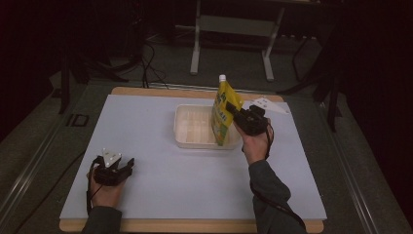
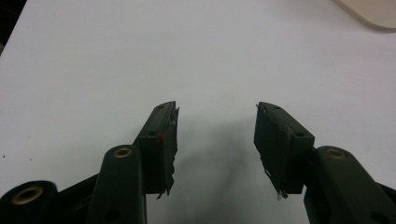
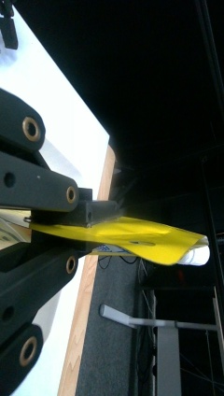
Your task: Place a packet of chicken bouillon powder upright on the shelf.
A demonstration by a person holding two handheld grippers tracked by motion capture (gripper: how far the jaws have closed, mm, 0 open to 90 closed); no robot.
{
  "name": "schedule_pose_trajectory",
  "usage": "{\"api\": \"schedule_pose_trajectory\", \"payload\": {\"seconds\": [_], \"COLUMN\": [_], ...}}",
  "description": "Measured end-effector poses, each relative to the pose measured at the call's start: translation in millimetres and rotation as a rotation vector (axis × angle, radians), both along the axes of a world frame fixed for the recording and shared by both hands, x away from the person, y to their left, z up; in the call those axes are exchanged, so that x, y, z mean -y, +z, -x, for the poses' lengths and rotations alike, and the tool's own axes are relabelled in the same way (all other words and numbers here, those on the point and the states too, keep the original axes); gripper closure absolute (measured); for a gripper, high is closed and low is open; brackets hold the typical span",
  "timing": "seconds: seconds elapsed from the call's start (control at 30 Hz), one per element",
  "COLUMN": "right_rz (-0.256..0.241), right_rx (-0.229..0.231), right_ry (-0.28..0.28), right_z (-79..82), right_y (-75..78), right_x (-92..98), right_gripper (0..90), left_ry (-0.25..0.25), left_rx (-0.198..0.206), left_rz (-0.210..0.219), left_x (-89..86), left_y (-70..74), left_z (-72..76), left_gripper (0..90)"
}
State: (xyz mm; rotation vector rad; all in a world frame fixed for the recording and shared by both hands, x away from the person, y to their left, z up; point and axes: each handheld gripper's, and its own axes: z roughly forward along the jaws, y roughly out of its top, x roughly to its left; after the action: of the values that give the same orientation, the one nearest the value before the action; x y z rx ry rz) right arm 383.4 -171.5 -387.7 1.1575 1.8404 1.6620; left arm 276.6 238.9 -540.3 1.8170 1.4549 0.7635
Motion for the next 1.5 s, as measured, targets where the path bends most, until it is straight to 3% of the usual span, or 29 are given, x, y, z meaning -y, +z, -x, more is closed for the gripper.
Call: {"api": "schedule_pose_trajectory", "payload": {"seconds": [0.57, 1.03, 1.5], "right_rz": [-0.03, -0.009, 0.002], "right_rx": [-0.013, -0.005, 0.027], "right_ry": [-0.058, -0.088, -0.11], "right_z": [-11.0, -19.2, -19.3], "right_y": [-1.9, -2.5, -18.7], "right_x": [-6.5, -18.0, -27.4], "right_gripper": [90.0, 90.0, 90.0], "left_ry": [0.0, -0.003, -0.002], "left_rx": [0.002, 0.003, 0.005], "left_rz": [0.002, -0.001, 0.004], "left_x": [-0.3, -0.4, -0.5], "left_y": [0.1, 0.3, 0.2], "left_z": [0.1, 0.4, 0.5], "left_gripper": [48.7, 48.5, 48.5]}}
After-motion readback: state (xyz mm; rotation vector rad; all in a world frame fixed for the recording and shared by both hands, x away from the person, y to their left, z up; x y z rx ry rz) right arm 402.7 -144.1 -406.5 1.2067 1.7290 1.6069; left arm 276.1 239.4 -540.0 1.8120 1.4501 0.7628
